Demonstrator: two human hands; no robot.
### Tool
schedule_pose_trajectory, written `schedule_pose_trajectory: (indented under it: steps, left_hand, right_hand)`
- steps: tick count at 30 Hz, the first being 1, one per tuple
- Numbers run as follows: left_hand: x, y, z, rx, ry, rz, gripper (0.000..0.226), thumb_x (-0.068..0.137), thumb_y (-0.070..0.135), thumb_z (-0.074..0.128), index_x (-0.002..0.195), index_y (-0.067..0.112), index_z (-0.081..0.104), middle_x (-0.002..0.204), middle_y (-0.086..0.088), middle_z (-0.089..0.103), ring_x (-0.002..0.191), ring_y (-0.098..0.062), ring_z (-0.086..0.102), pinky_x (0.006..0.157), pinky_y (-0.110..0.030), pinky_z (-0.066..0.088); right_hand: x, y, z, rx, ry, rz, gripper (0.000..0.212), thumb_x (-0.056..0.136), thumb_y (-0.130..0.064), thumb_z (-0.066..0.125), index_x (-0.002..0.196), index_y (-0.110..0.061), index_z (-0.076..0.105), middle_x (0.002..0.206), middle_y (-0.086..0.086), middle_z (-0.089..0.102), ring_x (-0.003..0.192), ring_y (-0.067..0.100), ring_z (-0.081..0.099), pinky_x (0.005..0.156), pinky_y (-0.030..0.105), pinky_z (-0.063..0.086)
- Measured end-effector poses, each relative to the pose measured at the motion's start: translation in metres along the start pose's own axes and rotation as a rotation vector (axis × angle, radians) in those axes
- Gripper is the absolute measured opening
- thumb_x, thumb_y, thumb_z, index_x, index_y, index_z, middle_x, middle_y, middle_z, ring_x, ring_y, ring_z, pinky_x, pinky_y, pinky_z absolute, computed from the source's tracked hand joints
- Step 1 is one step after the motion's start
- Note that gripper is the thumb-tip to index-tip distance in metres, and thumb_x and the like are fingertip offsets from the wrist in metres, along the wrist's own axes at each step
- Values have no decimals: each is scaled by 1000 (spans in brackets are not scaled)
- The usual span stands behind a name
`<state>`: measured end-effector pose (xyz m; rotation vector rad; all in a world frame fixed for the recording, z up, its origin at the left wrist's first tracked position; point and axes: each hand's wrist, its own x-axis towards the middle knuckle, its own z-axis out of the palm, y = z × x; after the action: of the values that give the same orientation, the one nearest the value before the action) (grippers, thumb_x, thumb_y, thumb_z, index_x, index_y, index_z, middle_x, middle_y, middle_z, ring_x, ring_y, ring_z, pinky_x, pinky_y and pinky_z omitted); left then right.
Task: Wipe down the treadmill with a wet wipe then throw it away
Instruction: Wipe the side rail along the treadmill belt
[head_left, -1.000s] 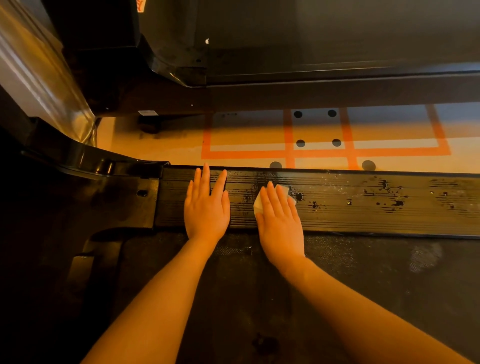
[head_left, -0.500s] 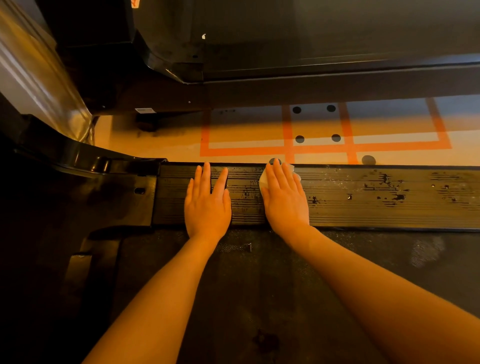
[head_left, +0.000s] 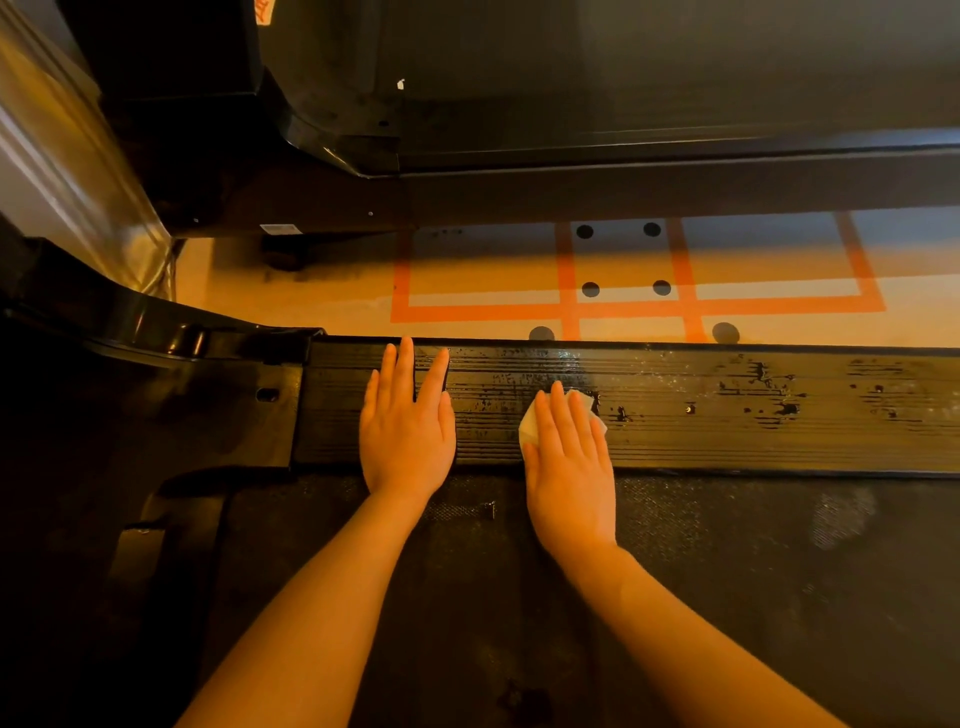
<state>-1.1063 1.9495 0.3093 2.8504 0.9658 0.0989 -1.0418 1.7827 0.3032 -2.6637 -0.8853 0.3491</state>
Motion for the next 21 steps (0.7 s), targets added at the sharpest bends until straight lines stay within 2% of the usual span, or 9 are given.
schedule_pose_trajectory:
  steps: [3, 5, 10, 16, 21]
  left_hand:
    - [1, -1, 1, 3, 3, 3, 50, 101, 30, 37, 151, 25, 33, 161, -12, 19, 150, -28, 12, 120, -44, 14]
    - [0, 0, 1, 0, 6, -1, 50, 101, 30, 38, 151, 25, 33, 161, -12, 19, 149, -28, 12, 120, -43, 14]
    - [1, 0, 1, -9, 19, 2, 50, 100, 29, 38, 149, 25, 35, 160, -13, 21, 149, -28, 14, 119, -44, 15]
    - [0, 0, -1, -38, 22, 21, 48, 100, 27, 43, 148, 25, 39, 159, -13, 23, 149, -29, 16, 119, -44, 17]
    - [-8, 2, 1, -73, 38, 206, 46, 97, 19, 51, 143, 21, 47, 156, -13, 32, 146, -29, 24, 115, -42, 21]
  right_hand:
    - [22, -1, -8, 8, -5, -3, 56, 105, -32, 30, 156, -16, 10, 163, 6, 3, 149, 21, -7, 118, 34, -7]
    - [38, -1, -15, 3, -1, 6, 56, 106, -32, 26, 156, -16, 7, 164, 5, 0, 150, 21, -8, 117, 33, -9]
    - [55, 1, -22, -15, -8, -2, 55, 106, -33, 25, 156, -16, 8, 164, 5, 1, 150, 22, -5, 116, 32, -9]
    - [19, 8, -10, 3, 9, -7, 57, 105, -31, 31, 156, -16, 9, 163, 5, 3, 149, 21, -8, 117, 34, -6]
    - [-9, 15, -2, -4, 1, -1, 59, 103, -30, 40, 154, -15, 16, 162, 5, 8, 148, 22, 0, 119, 38, 4]
